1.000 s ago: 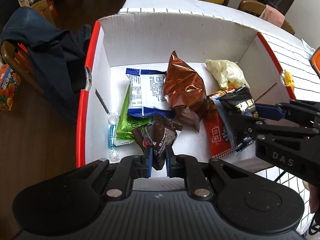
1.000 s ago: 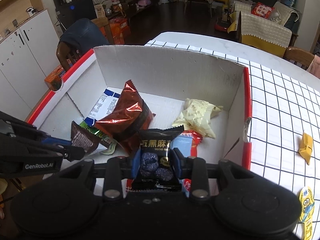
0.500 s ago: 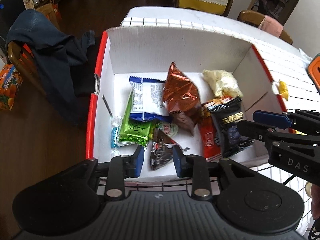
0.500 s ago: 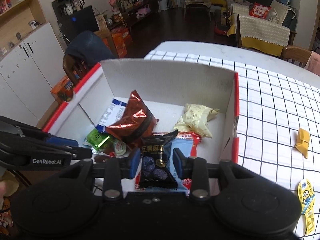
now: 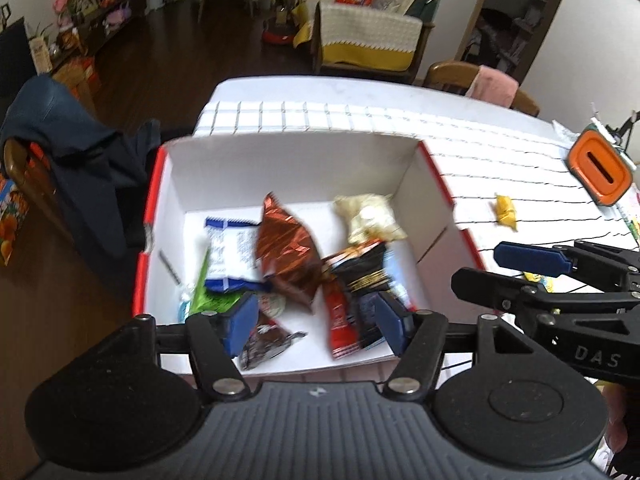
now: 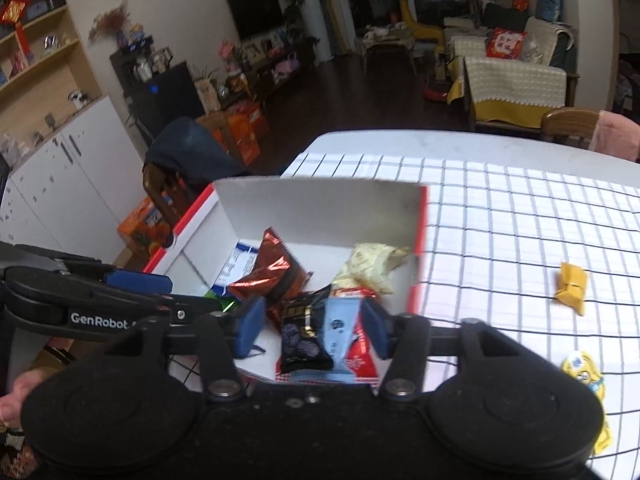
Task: Organize snacks
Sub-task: 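Withdraw both open grippers from the box toward the yellow candy and lollipop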
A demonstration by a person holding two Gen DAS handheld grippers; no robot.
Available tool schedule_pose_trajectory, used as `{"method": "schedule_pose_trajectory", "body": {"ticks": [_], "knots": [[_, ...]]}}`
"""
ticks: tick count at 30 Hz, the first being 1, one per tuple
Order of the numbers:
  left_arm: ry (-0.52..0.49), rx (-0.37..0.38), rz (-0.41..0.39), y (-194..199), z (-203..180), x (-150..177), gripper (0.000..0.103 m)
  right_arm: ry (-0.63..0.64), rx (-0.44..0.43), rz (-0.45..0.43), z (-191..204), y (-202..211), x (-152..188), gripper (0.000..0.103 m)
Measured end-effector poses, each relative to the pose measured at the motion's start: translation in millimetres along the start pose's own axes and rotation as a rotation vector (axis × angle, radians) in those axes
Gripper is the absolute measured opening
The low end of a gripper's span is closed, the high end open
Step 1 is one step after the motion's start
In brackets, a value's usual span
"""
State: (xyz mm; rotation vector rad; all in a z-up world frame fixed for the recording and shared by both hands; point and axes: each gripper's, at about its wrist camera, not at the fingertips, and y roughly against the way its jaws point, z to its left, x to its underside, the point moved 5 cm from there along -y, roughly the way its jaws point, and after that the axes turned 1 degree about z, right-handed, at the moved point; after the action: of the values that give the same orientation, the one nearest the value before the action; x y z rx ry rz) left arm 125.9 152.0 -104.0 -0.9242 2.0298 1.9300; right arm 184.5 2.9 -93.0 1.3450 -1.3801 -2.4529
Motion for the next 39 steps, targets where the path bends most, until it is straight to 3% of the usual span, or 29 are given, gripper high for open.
{"method": "schedule_pose_trajectory", "body": {"ticks": [5, 14, 23, 31, 39], "knots": [[-0.043, -0.006, -0.049, 8, -29, -7, 0.076, -0.022, 0.006, -0.049, -19, 23, 1, 0.079], [-0.114, 0.008, -0.095, 3, -87, -18, 0.083, -0.042, 0.074, -0.075, -71, 52, 11, 0.094], [-0.153, 0.024, -0.099, -16, -145, -24, 0.084, -0.055, 0.17, -0.048, -136, 67, 34, 0.101], [-0.159, -0.006, -0.079, -47, -184, -29, 0.084, 0.03, 0.233, 0.007, -179, 55, 56, 0.103], [-0.16, -0.028, -0.019, -85, -217, -41, 0.084, 0.076, 0.205, 0.107, -217, 23, 76, 0.103]]}}
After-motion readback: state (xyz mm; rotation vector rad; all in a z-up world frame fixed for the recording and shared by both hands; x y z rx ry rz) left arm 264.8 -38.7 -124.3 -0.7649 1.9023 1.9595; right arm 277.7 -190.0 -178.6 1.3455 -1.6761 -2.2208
